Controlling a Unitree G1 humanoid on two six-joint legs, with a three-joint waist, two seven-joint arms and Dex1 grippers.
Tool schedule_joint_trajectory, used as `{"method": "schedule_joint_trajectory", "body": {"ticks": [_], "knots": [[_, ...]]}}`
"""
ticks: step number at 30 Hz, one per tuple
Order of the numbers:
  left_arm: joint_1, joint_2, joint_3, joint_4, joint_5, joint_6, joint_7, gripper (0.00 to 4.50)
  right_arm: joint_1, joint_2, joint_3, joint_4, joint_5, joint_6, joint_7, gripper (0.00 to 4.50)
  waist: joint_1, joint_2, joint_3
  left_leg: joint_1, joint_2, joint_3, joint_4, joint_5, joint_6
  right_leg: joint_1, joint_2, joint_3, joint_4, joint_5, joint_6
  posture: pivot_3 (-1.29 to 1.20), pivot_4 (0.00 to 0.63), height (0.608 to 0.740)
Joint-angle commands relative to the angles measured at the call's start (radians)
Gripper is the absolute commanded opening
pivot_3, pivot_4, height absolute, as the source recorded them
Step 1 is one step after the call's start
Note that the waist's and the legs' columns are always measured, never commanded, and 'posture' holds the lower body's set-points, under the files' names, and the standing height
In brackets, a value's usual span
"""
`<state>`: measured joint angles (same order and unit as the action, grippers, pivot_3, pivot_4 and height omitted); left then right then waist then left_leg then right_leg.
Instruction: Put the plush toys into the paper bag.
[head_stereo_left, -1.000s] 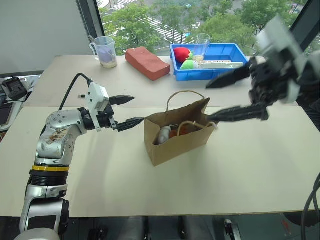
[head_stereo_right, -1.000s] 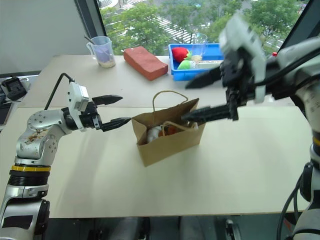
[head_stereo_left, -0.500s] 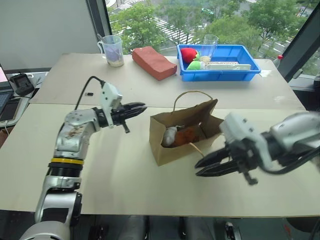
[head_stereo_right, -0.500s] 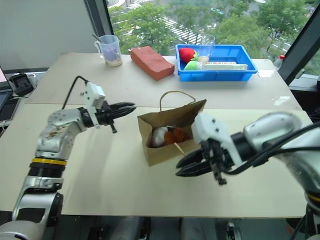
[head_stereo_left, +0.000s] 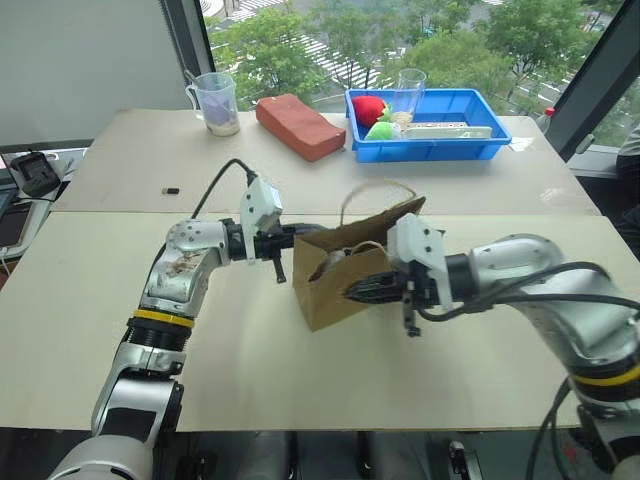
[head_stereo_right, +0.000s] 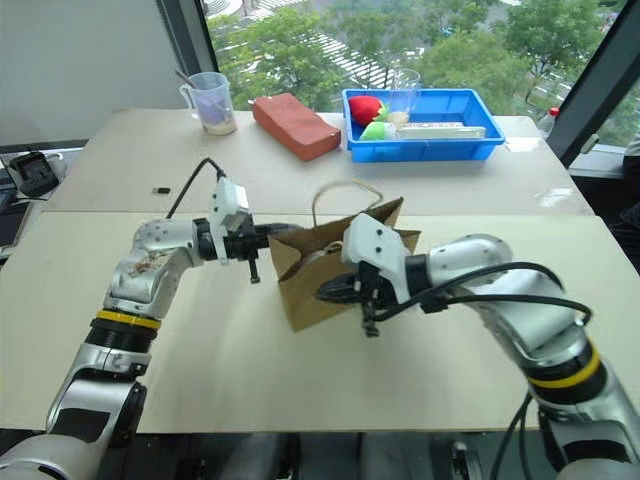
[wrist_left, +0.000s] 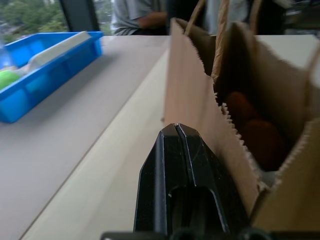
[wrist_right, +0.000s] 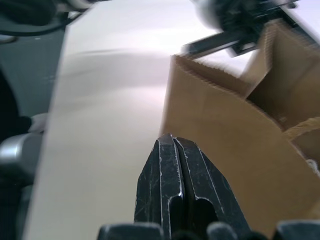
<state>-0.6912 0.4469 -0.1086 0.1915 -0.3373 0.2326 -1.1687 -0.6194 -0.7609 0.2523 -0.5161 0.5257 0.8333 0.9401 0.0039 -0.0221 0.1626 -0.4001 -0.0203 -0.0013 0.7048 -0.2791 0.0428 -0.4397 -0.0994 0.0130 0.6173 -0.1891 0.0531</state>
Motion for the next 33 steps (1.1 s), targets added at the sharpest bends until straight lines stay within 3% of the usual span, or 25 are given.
{"method": "schedule_joint_trajectory", "body": {"ticks": [1, 14, 22, 25, 33], "knots": [[-0.003, 0.010, 0.003, -0.088, -0.050, 0.047, -0.029, 0.00, -0.023, 0.034, 0.010, 0.009, -0.047, -0.039, -0.036, 0.03, 0.001, 0.000, 0.000, 0.000, 0.000, 0.000, 0.000, 0.000, 0.000, 0.000, 0.000, 0.000, 0.000, 0.000, 0.000, 0.00, 0.150, 0.740], [0.043, 0.038, -0.041, -0.146, 0.001, 0.022, -0.046, 0.00, -0.057, 0.142, 0.002, 0.129, -0.147, -0.077, -0.121, 0.03, -0.001, 0.000, 0.000, 0.001, 0.000, 0.000, 0.000, 0.000, 0.000, 0.001, 0.001, 0.000, -0.001, 0.000, 0.000, 0.00, 0.150, 0.740], [-0.009, 0.097, 0.049, -0.078, 0.009, -0.021, -0.009, 0.00, -0.046, 0.133, -0.001, 0.134, -0.157, -0.088, -0.102, 0.03, -0.005, 0.000, 0.000, 0.001, 0.000, 0.000, 0.000, 0.000, 0.000, 0.001, 0.001, 0.000, -0.001, 0.000, 0.000, 0.00, 0.150, 0.740], [-0.014, 0.152, 0.082, -0.081, -0.009, -0.007, -0.029, 0.84, -0.048, 0.133, -0.002, 0.141, -0.159, -0.093, -0.098, 0.00, -0.011, 0.000, 0.000, 0.002, 0.000, 0.000, 0.000, 0.000, 0.000, 0.001, 0.001, 0.000, 0.000, 0.000, 0.000, 0.00, 0.150, 0.740], [0.086, 0.309, 0.178, -0.286, -0.168, 0.177, -0.093, 4.46, -0.055, 0.137, 0.002, 0.166, -0.169, -0.122, -0.078, 0.00, -0.016, 0.000, 0.000, 0.002, 0.001, 0.000, -0.002, 0.000, 0.000, 0.000, 0.001, 0.000, 0.000, 0.000, 0.000, 0.00, 0.150, 0.740]]}}
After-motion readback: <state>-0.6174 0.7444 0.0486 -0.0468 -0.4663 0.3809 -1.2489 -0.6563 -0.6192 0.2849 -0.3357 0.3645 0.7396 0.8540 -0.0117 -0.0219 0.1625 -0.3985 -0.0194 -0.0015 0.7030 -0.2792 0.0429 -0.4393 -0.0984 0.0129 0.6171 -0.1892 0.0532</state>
